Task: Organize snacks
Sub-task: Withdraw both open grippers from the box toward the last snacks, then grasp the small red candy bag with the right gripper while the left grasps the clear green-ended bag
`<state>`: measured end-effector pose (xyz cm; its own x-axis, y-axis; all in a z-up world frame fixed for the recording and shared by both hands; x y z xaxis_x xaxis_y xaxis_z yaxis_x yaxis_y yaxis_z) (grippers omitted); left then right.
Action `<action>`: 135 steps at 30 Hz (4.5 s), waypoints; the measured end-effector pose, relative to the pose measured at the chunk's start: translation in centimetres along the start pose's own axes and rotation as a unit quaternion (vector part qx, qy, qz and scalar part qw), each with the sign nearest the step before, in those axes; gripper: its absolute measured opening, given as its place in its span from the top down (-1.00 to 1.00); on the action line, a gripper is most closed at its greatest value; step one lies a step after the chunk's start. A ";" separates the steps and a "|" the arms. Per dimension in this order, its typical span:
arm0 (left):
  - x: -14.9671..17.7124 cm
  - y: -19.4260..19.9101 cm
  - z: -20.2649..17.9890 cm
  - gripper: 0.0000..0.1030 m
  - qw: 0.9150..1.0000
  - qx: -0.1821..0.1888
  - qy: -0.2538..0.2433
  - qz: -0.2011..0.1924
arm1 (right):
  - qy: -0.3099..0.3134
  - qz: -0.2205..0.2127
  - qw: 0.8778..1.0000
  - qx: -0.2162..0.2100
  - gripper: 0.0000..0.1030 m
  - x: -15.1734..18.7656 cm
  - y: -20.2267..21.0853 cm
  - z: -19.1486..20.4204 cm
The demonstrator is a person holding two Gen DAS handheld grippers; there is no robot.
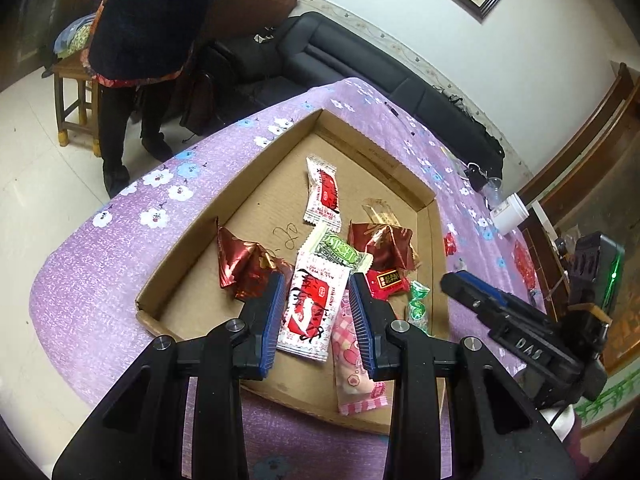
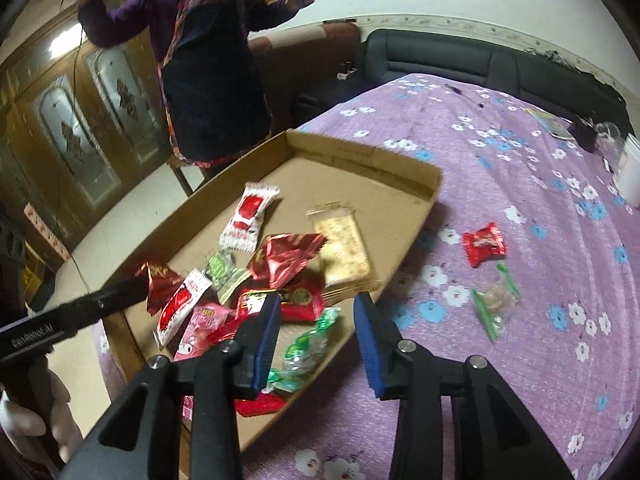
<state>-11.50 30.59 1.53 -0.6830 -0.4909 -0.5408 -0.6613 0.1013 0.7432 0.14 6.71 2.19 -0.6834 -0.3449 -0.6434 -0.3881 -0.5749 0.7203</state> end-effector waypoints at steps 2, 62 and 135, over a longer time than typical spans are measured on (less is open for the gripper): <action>0.1 0.0 -0.3 0.39 1.000 -0.001 -0.004 0.000 | -0.011 -0.005 1.000 0.001 0.21 0.0 0.6 -0.8; 6.1 -1.5 -15.8 0.39 0.967 -0.070 -0.246 -0.013 | -0.162 -0.030 0.986 0.021 -0.08 5.8 6.5 -14.0; 3.0 -13.4 -23.3 0.40 0.975 0.124 -0.115 0.143 | -0.137 -0.025 0.985 0.104 0.42 7.1 7.9 -20.3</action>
<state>2.52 7.61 -0.90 -0.8830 -0.2083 -0.4207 -0.4691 0.4253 0.7740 4.79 -15.32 -1.91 -0.7902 -0.0893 -0.6063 -0.5251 -0.4113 0.7450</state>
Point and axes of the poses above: each gripper's, at about its wrist camera, not at the fingertips, and y roughly against the way its jaws point, z to its left, x to its underside, the point moved 4 cm from there along -y, roughly the way its jaws point, and after that the axes turned 6 degrees about -x, right-handed, at the moved point
